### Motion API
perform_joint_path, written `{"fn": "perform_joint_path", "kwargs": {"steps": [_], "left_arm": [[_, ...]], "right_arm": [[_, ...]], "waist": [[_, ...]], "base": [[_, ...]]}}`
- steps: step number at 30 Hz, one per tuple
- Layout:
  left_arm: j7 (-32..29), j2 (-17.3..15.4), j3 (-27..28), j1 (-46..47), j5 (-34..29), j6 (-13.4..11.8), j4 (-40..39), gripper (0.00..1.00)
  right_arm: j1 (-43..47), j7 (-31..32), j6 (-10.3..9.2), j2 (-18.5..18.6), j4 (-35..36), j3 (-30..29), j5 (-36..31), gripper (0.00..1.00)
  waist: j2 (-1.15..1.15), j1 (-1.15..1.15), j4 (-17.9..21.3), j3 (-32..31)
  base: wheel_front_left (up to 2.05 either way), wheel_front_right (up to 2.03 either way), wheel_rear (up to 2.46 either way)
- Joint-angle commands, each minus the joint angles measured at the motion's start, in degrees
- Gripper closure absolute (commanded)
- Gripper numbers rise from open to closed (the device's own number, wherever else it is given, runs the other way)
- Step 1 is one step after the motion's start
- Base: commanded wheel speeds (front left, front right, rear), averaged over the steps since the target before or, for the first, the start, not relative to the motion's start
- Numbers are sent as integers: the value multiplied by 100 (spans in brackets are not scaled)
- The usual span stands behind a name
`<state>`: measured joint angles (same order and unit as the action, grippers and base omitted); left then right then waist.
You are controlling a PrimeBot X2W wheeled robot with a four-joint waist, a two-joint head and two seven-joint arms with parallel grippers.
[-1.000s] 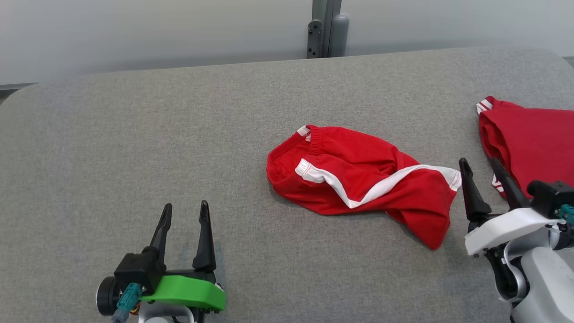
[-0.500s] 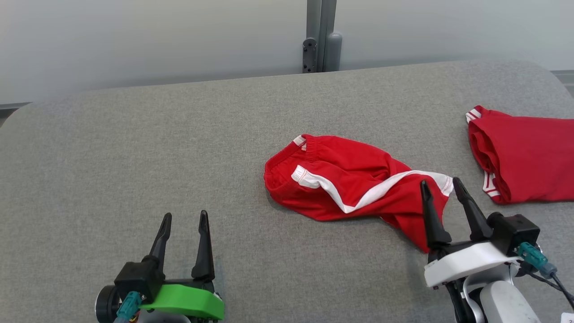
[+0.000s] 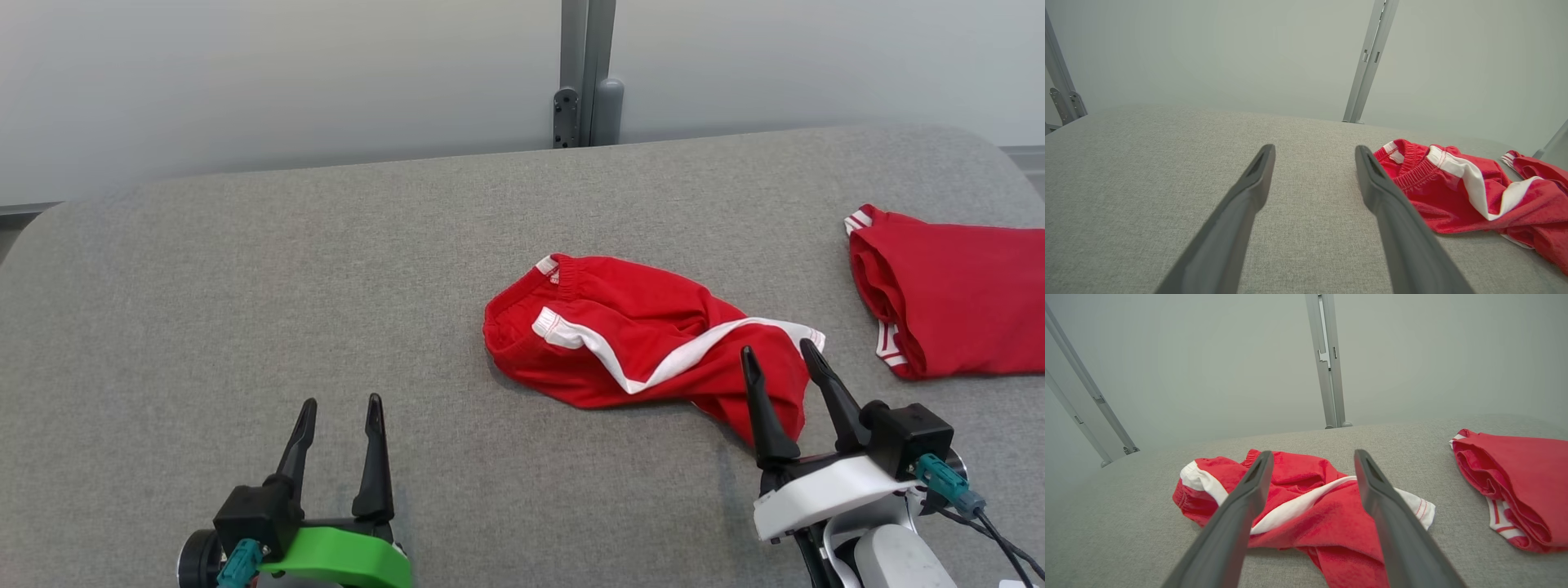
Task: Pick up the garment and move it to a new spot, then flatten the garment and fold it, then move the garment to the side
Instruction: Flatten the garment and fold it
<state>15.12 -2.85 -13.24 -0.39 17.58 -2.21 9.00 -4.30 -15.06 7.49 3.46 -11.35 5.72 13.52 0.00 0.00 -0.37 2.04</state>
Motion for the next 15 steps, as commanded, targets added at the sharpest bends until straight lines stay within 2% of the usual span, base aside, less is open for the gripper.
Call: {"fn": "perform_joint_path", "kwargs": {"steps": [1, 15], "left_arm": [[2, -10, 4, -73, -30, -18, 12, 0], [1, -10, -94, -100, -72, 32, 98, 0]], "right_arm": [[52, -14, 0, -7, 2, 6, -53, 0], [83, -15, 0, -29, -78, 115, -101, 0]], "waist": [[0, 0, 3, -9], [0, 0, -5, -104]], "base": [[0, 0, 0], [0, 0, 0]]}}
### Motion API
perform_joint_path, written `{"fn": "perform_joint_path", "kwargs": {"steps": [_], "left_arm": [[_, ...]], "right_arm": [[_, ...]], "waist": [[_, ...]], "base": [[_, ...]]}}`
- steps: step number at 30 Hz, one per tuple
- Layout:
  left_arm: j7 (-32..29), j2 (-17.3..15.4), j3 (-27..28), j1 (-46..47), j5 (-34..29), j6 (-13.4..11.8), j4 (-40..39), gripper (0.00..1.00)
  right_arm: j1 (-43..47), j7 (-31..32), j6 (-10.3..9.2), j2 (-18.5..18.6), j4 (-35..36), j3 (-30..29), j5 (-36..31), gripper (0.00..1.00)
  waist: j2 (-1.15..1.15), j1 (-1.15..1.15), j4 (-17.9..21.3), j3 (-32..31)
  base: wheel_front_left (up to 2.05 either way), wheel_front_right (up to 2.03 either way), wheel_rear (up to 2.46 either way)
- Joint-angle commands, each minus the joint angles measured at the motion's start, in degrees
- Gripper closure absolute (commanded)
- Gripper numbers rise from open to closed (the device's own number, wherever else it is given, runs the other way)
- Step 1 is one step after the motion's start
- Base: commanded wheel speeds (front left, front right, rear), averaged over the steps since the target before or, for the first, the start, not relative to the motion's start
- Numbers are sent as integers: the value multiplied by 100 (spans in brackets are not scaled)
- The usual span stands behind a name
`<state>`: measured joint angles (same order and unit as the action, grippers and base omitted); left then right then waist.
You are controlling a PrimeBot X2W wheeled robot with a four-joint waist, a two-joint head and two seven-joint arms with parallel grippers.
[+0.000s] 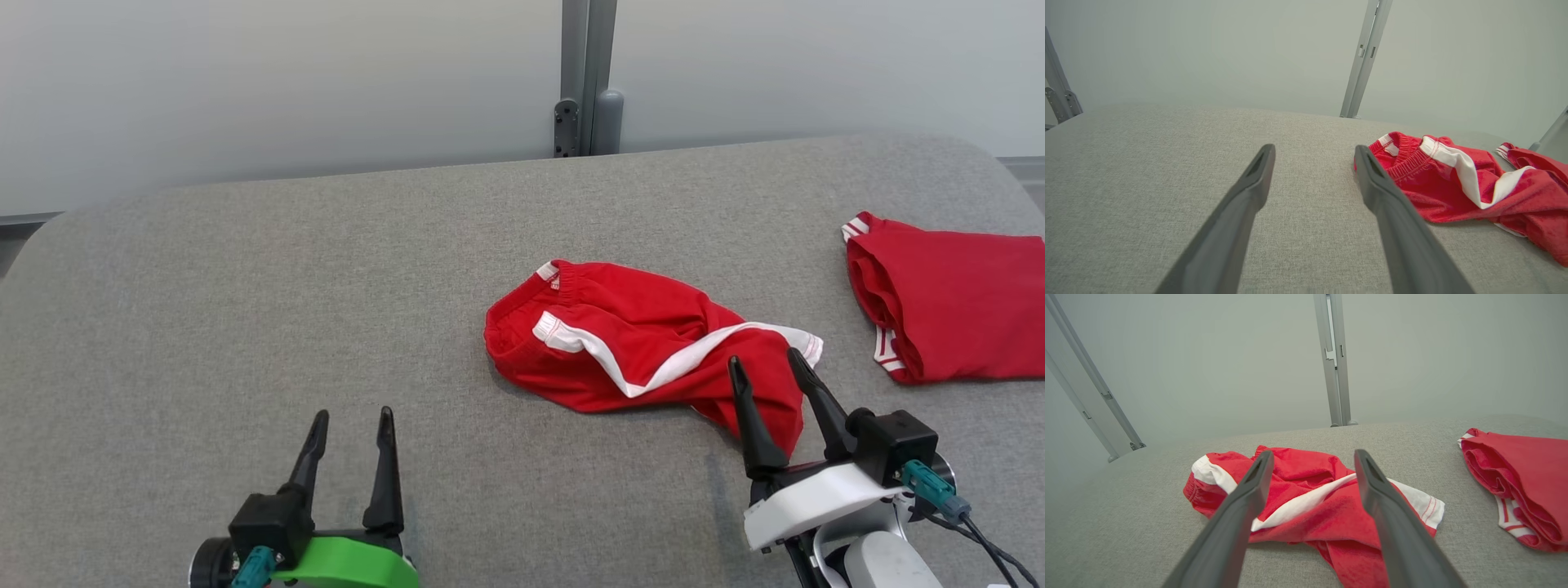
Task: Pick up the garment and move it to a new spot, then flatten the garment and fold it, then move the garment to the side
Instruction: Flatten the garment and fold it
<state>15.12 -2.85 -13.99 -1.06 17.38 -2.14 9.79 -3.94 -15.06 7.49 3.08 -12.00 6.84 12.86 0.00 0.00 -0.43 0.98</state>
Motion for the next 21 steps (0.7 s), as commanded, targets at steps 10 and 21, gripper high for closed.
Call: {"fn": "perform_joint_path", "kwargs": {"steps": [10, 21], "left_arm": [[-693, -13, -851, 1152, 29, 646, 583, 0], [-1912, -40, -1248, 2553, 718, 913, 1702, 0]], "right_arm": [[-26, -15, 0, 6, -99, -74, -64, 0], [-202, -15, 0, 11, -104, -76, -36, 0]], "waist": [[0, 0, 133, 59], [0, 0, 554, 367]], "base": [[0, 0, 0], [0, 0, 0]]}}
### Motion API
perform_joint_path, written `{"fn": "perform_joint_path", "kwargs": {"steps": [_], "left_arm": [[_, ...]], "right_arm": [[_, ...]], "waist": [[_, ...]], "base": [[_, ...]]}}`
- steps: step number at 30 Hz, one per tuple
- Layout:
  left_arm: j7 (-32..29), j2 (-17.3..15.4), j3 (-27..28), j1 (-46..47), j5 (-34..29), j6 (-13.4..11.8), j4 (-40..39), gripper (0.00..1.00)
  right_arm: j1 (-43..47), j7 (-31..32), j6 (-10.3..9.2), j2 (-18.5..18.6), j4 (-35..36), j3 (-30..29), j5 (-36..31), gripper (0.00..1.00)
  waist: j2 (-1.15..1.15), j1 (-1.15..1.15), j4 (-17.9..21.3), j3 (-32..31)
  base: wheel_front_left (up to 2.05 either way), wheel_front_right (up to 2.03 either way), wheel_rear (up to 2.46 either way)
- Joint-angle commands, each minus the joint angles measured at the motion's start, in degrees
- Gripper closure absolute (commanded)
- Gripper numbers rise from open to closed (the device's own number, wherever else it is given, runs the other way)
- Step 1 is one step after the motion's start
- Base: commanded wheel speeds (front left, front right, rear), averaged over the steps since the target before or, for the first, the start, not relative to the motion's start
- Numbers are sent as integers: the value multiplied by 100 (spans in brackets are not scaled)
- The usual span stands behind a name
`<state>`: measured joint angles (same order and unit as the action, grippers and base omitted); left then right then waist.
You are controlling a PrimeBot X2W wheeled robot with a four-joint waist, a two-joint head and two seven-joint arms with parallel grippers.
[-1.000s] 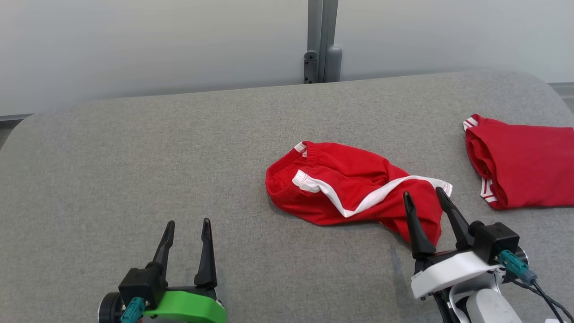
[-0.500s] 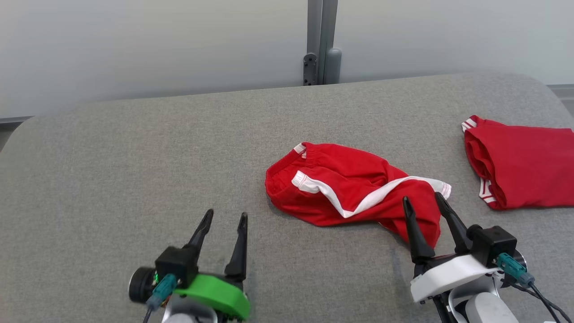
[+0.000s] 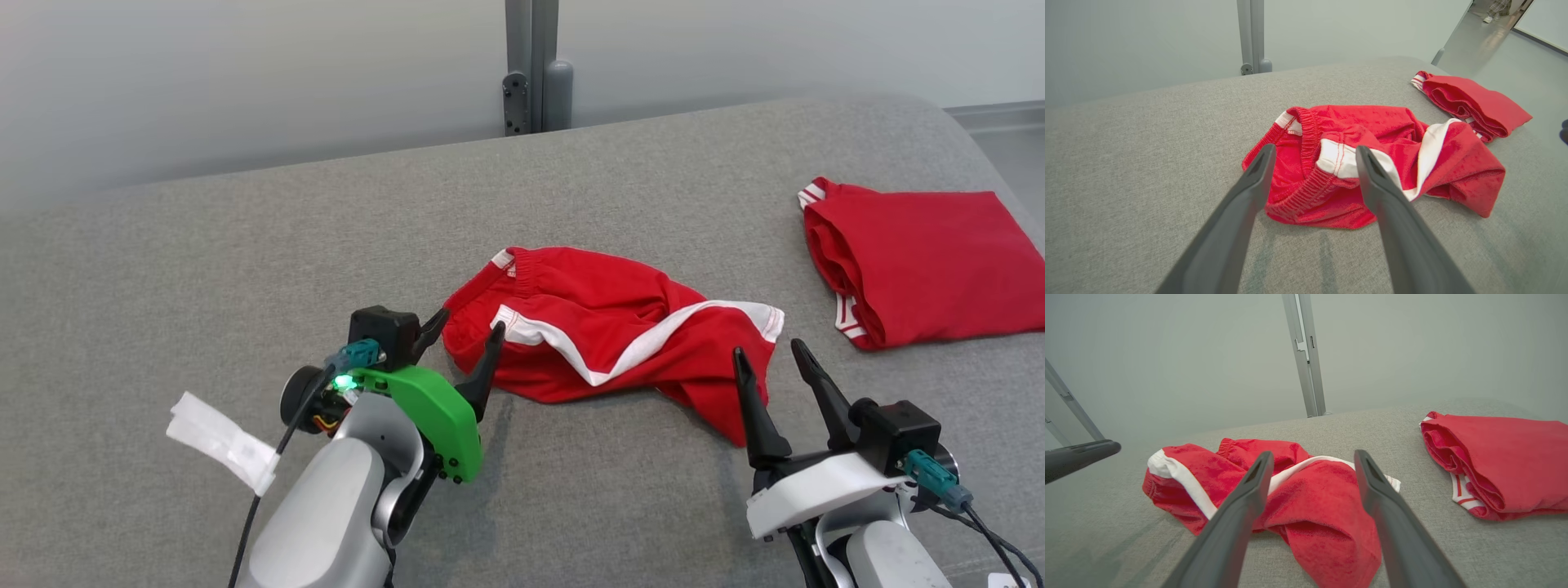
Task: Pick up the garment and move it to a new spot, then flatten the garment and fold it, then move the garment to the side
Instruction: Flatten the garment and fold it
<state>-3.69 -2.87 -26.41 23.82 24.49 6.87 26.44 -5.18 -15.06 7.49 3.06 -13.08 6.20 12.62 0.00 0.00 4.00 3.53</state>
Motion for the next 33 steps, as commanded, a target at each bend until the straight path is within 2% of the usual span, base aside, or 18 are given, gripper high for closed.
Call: {"fn": "perform_joint_path", "kwargs": {"steps": [1, 11, 21, 29, 33], "left_arm": [[-115, -45, -26, 152, 76, 20, 148, 0], [-466, -83, -211, 780, 653, 62, 870, 0], [-748, -311, -884, 886, 1381, 62, 591, 0], [-784, -454, -1068, 938, 1641, 63, 562, 0], [-774, -479, -1098, 960, 1701, 63, 656, 4]], "right_arm": [[-88, -15, 0, 15, 5, -16, -9, 0], [-189, -15, 0, 8, 34, -51, 8, 0], [-190, -15, 0, -3, 30, -147, -14, 0], [-205, -15, 0, -9, 18, -125, -6, 0], [-225, -15, 0, -11, 27, -115, -8, 0]], "waist": [[0, 0, 142, 138], [0, 0, 344, 361], [0, 0, 330, 366], [0, 0, 328, 360], [0, 0, 346, 388]], "base": [[0, 0, 0], [0, 0, 0], [0, 0, 0], [0, 0, 0], [0, 0, 0]]}}
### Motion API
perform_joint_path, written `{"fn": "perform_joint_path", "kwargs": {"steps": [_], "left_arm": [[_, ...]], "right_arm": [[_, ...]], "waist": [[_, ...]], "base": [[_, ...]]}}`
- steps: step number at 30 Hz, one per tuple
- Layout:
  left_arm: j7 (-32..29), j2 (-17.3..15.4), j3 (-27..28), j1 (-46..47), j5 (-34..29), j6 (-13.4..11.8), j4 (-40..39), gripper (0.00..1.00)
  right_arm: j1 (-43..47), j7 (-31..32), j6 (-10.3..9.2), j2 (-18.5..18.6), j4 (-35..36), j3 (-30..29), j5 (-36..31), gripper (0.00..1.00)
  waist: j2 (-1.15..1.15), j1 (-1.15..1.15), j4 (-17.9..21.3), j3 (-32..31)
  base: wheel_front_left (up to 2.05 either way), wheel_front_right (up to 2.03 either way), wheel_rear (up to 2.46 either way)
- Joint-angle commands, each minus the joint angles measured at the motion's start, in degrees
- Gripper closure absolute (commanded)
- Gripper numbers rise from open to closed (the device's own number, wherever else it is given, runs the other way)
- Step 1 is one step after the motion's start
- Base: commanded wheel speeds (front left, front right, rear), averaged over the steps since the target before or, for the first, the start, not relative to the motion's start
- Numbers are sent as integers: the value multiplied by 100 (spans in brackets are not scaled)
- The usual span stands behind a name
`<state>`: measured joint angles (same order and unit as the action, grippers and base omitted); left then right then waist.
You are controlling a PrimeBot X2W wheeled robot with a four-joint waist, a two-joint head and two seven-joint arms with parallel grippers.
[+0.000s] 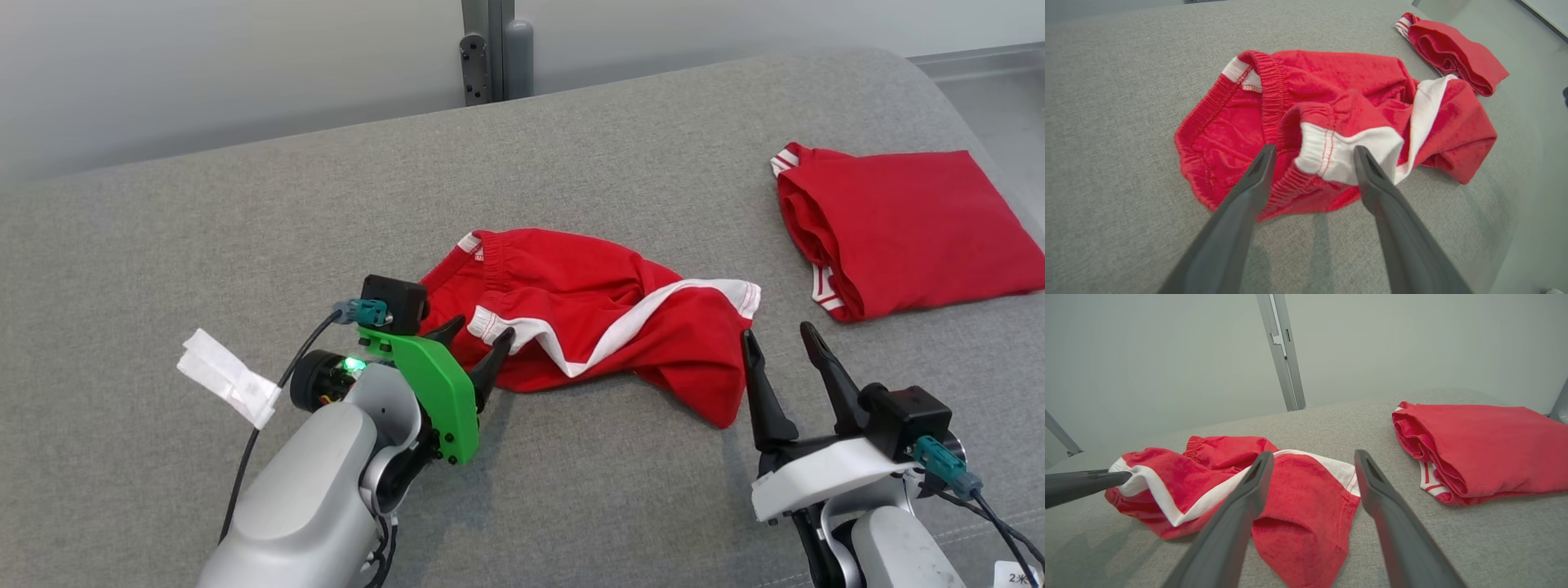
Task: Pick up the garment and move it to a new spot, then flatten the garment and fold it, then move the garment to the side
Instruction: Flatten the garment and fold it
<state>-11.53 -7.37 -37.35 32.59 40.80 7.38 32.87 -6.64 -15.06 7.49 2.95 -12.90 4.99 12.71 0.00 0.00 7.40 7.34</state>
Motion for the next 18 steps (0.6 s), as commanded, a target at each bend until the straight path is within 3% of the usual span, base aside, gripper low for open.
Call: {"fn": "perform_joint_path", "kwargs": {"steps": [1, 2, 4, 5, 11, 13, 14, 18], "left_arm": [[19, -24, -8, 92, 92, 12, 38, 9], [22, -18, -9, 104, 108, 12, 57, 18], [14, -4, -28, 133, 99, 13, 79, 45], [8, -1, -45, 141, 131, 13, 79, 52], [-11, -33, -175, 158, 256, 13, 74, 60], [50, -30, -208, 155, 301, 13, 56, 78], [102, -26, -210, 150, 328, 13, 39, 96], [363, -19, -111, 22, 482, 13, -77, 100]], "right_arm": [[-79, -15, 0, 0, 12, 6, -20, 0], [-80, -15, 0, 0, 16, 4, -23, 0], [-84, -15, 0, 0, 24, -7, -22, 0], [-86, -15, 0, -1, 27, -14, -21, 0], [-89, -15, 0, -2, 18, -40, -9, 0], [-91, -15, 0, -1, 20, -48, -5, 0], [-88, -15, 0, -2, 21, -50, -6, 0], [-53, -15, 0, -2, 15, -80, -9, 0]], "waist": [[0, 0, 11, 15], [0, 0, 14, 22], [0, 0, 19, 38], [0, 0, 20, 46], [0, 0, 13, 52], [0, 0, 7, 41], [0, 0, 4, 38], [0, 0, -14, 26]], "base": [[0, 0, 0], [0, 0, 0], [0, 0, 0], [0, 0, 0], [0, 0, 0], [0, 0, 0], [0, 0, 0], [0, 0, 0]]}}
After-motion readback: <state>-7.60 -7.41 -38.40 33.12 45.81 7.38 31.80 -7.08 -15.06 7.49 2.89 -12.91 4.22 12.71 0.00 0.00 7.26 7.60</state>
